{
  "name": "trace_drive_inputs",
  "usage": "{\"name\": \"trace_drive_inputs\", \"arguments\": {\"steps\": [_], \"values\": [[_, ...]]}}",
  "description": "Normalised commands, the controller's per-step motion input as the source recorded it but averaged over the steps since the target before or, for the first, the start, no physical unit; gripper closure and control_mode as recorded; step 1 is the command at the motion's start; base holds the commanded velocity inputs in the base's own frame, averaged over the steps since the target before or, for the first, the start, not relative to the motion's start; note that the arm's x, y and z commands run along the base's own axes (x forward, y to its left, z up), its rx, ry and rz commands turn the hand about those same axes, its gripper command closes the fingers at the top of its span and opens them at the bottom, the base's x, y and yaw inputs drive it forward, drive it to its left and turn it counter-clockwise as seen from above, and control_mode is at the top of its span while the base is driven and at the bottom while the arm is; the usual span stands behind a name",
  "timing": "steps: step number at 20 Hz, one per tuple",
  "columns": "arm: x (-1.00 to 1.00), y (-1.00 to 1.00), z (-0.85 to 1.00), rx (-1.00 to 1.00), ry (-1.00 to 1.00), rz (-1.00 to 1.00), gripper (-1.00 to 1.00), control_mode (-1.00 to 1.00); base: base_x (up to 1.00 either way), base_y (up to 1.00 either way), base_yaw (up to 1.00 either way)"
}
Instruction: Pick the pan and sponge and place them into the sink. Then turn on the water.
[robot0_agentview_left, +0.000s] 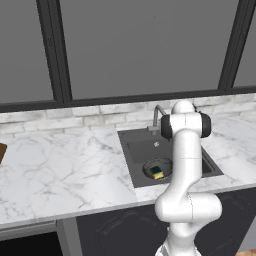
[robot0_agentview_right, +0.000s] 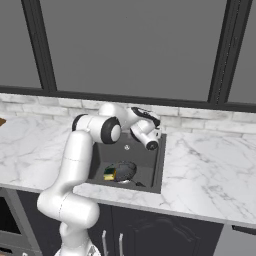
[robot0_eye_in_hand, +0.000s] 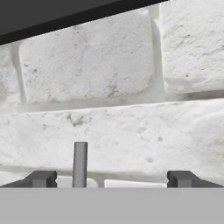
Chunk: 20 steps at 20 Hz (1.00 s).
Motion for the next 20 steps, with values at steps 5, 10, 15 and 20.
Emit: {"name": "trace_drive_inputs", "arguments": {"steps": [5, 10, 15, 20], "values": [[0.27, 0.04, -0.18, 0.0, 0.0, 0.02, 1.0, -1.0, 0.0, 0.0, 0.0], [0.16, 0.01, -0.14, 0.0, 0.0, 0.01, 1.0, -1.0, 0.0, 0.0, 0.0], [0.04, 0.0, -0.12, 0.0, 0.0, 0.01, 1.0, -1.0, 0.0, 0.0, 0.0], [-0.03, -0.08, -0.05, 0.0, 0.02, 0.0, 1.0, -1.0, 0.0, 0.0, 0.0]]}}
